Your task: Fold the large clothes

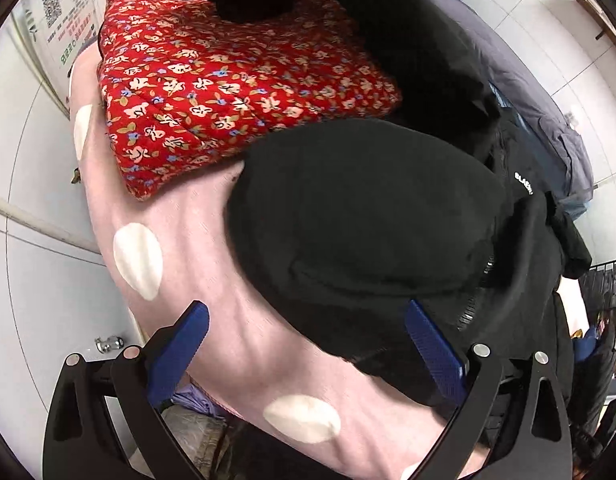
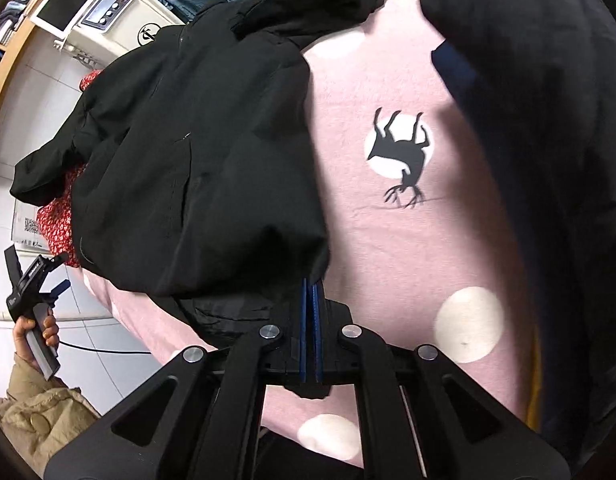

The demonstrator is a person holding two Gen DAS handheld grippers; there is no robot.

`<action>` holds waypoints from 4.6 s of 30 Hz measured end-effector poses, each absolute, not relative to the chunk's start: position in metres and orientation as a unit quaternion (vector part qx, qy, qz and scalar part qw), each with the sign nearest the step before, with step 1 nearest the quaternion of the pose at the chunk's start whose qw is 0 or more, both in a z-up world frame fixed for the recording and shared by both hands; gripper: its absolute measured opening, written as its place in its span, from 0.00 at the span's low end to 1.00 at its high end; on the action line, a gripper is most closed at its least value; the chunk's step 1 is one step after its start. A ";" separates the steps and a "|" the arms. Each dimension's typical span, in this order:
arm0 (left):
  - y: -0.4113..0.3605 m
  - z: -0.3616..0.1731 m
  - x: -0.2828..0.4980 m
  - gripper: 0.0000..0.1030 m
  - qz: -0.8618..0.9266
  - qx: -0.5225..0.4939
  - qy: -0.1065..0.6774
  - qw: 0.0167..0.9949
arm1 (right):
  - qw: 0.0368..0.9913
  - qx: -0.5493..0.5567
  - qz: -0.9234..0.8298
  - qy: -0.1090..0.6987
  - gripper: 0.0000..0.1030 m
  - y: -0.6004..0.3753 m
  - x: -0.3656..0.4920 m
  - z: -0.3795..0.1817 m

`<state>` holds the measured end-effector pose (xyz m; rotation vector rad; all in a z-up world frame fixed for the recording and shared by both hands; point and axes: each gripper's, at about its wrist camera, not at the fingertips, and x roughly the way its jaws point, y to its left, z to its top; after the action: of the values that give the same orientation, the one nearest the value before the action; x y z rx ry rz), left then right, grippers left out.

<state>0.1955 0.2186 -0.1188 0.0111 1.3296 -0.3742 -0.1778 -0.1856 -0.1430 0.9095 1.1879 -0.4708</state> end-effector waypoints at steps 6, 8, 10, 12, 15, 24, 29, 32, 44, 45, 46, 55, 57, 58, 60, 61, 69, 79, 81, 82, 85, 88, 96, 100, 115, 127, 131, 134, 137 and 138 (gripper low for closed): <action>0.213 -0.115 0.216 0.94 -0.186 0.064 0.576 0.793 | 0.685 0.411 -0.226 0.557 0.15 -0.187 -0.188 -0.148; 0.214 -0.112 0.227 0.94 -0.194 0.071 0.565 0.799 | 0.678 0.412 -0.228 0.565 0.62 -0.186 -0.193 -0.153; 0.215 -0.110 0.240 0.94 -0.199 0.075 0.555 0.804 | 0.671 0.412 -0.221 0.576 0.79 -0.179 -0.195 -0.158; 0.212 -0.112 0.250 0.94 -0.214 0.076 0.552 0.803 | 0.665 0.411 -0.201 0.590 0.79 -0.169 -0.193 -0.167; 0.191 -0.139 0.261 0.94 -0.238 0.095 0.597 0.760 | 0.650 0.396 -0.179 0.623 0.79 -0.153 -0.183 -0.188; 0.156 -0.167 0.254 0.69 -0.266 0.099 0.661 0.695 | 0.658 0.363 -0.170 0.638 0.11 -0.137 -0.180 -0.200; 0.154 -0.133 0.241 0.05 -0.270 0.139 0.653 0.694 | 0.673 0.330 -0.189 0.635 0.06 -0.154 -0.211 -0.160; 0.169 -0.104 0.221 0.04 -0.290 0.126 0.655 0.686 | 0.677 0.333 -0.200 0.625 0.05 -0.174 -0.244 -0.128; 0.225 -0.137 0.145 0.04 -0.215 0.116 0.730 0.638 | 0.634 0.294 -0.206 0.685 0.17 -0.183 -0.278 -0.131; 0.233 -0.140 0.150 0.04 -0.197 0.112 0.734 0.640 | 0.634 0.296 -0.199 0.686 0.35 -0.180 -0.277 -0.132; 0.243 -0.144 0.155 0.04 -0.180 0.108 0.736 0.644 | 0.635 0.294 -0.199 0.687 0.67 -0.179 -0.276 -0.132; 0.232 -0.059 0.194 0.89 -0.223 0.058 0.609 0.759 | 0.692 0.246 -0.169 0.658 0.77 -0.174 -0.256 -0.083; 0.216 -0.059 0.207 0.89 -0.231 0.068 0.608 0.756 | 0.710 0.248 -0.161 0.639 0.77 -0.176 -0.246 -0.072; 0.210 -0.060 0.209 0.89 -0.232 0.076 0.610 0.754 | 0.718 0.253 -0.160 0.628 0.77 -0.180 -0.242 -0.068; 0.200 -0.063 0.214 0.89 -0.239 0.100 0.605 0.753 | 0.729 0.262 -0.171 0.609 0.77 -0.184 -0.235 -0.068; 0.194 -0.066 0.216 0.89 -0.246 0.111 0.600 0.753 | 0.729 0.267 -0.176 0.606 0.77 -0.185 -0.232 -0.069; 0.188 -0.095 0.223 0.89 -0.264 0.129 0.601 0.743 | 0.724 0.355 -0.215 0.551 0.77 -0.207 -0.228 -0.082; 0.229 -0.120 0.228 0.89 -0.256 0.107 0.622 0.732 | 0.684 0.429 -0.214 0.550 0.77 -0.218 -0.236 -0.129; 0.220 -0.132 0.224 0.91 -0.269 0.121 0.620 0.727 | 0.681 0.421 -0.213 0.561 0.77 -0.217 -0.230 -0.139; 0.213 -0.142 0.221 0.91 -0.274 0.133 0.618 0.725 | 0.680 0.416 -0.211 0.566 0.77 -0.216 -0.225 -0.145; 0.190 -0.167 0.214 0.89 -0.285 0.154 0.617 0.717 | 0.695 0.367 -0.207 0.583 0.77 -0.207 -0.209 -0.152; 0.171 -0.174 0.206 0.61 -0.301 0.130 0.628 0.706 | 0.689 0.333 -0.219 0.605 0.77 -0.205 -0.201 -0.171; 0.149 -0.089 0.158 0.06 -0.396 0.085 0.608 0.683 | 0.651 0.329 -0.247 0.638 0.77 -0.199 -0.197 -0.220; 0.153 -0.038 0.133 0.06 -0.444 0.073 0.577 0.682 | 0.686 0.317 -0.236 0.611 0.77 -0.179 -0.185 -0.198; 0.220 -0.091 0.183 0.80 -0.277 0.041 0.623 0.730 | 0.662 0.325 -0.316 0.597 0.03 -0.204 -0.266 -0.147; 0.177 -0.149 0.168 0.88 -0.324 0.115 0.632 0.694 | 0.627 0.341 -0.348 0.608 0.03 -0.201 -0.281 -0.160; 0.134 -0.176 0.138 0.76 -0.363 0.102 0.648 0.662 | 0.623 0.346 -0.345 0.611 0.03 -0.207 -0.283 -0.164; 0.100 -0.173 0.120 0.16 -0.390 0.130 0.652 0.637 | 0.625 0.345 -0.339 0.613 0.03 -0.218 -0.278 -0.161; 0.095 -0.130 0.122 0.07 -0.423 0.107 0.631 0.641 | 0.636 0.361 -0.308 0.609 0.03 -0.231 -0.277 -0.148; 0.102 -0.098 0.125 0.07 -0.443 0.103 0.609 0.650 | 0.640 0.383 -0.288 0.601 0.03 -0.230 -0.280 -0.140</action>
<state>0.1250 0.1019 -0.0985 0.2338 1.3825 -1.0070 -0.2797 -0.2302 -0.1397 0.8733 1.3700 -0.6562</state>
